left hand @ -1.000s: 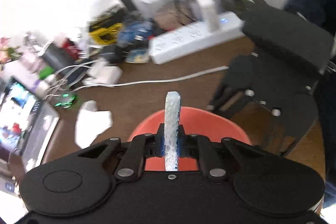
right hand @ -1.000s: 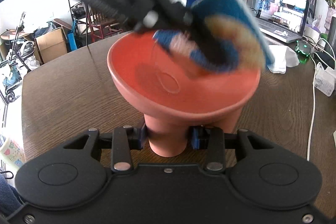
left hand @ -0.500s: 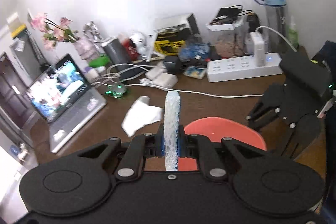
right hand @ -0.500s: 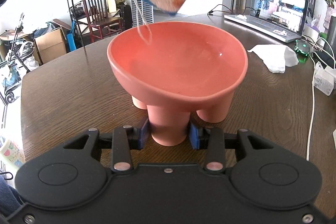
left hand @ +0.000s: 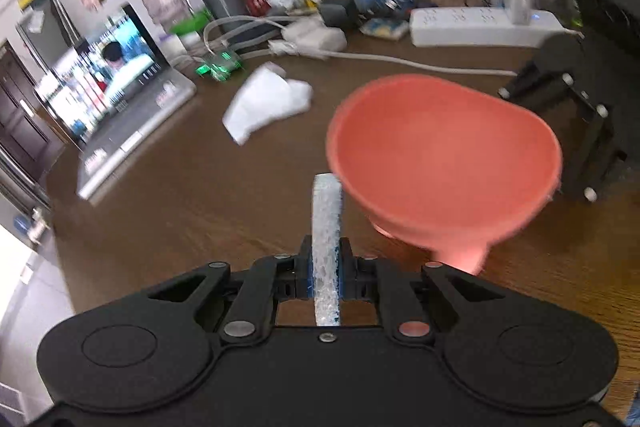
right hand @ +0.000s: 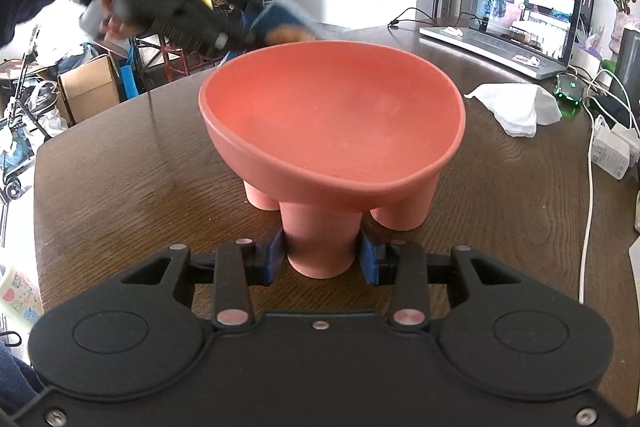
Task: Clean bowl
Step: 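Set the sponge on the table beside the bowl and open the left gripper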
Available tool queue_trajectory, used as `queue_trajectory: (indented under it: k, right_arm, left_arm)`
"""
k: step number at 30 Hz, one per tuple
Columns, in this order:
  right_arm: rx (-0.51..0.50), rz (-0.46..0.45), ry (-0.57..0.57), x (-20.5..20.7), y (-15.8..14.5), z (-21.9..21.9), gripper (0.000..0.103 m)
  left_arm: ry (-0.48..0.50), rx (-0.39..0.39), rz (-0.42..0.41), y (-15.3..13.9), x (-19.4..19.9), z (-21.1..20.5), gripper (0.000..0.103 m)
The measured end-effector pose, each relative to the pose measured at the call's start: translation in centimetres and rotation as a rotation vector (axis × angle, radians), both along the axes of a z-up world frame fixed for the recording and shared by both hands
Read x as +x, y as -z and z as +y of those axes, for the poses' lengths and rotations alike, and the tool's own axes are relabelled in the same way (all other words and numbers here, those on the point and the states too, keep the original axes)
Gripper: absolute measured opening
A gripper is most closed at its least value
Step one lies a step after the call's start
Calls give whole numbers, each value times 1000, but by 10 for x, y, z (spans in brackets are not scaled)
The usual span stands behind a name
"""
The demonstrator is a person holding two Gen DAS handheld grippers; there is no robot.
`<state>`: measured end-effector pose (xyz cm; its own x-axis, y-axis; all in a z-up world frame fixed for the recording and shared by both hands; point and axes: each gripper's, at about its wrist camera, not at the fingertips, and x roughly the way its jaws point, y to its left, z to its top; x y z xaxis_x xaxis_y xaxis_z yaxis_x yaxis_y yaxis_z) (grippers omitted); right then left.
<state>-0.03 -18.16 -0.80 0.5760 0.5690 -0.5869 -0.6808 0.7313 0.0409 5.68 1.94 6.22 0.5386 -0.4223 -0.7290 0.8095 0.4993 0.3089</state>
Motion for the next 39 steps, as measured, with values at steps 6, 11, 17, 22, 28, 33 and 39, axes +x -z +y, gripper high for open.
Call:
queue_trajectory:
  k: [6, 11, 17, 22, 28, 33, 39]
  right_arm:
    - [0, 1, 11, -2, 0, 1, 43]
    - [0, 2, 25, -2, -1, 1, 43]
    - [0, 2, 26, -3, -1, 1, 43]
    - [-1, 1, 25, -3, -2, 1, 43]
    - [-1, 1, 25, -3, -1, 2, 43]
    - [-1, 1, 26, -3, -1, 2, 43]
    - [1, 2, 25, -2, -1, 2, 43]
  left_arm:
    - [-1, -19, 0, 2, -26, 16, 11]
    - [59, 68, 16, -3, -59, 16, 11]
    - [126, 117, 50, -3, -88, 9, 11]
    - [215, 127, 53, -1, -109, -12, 11]
    - [322, 109, 38, -9, -121, -41, 11]
    - [401, 112, 1, -19, -120, -68, 11]
    - [419, 98, -26, -37, -107, -81, 11]
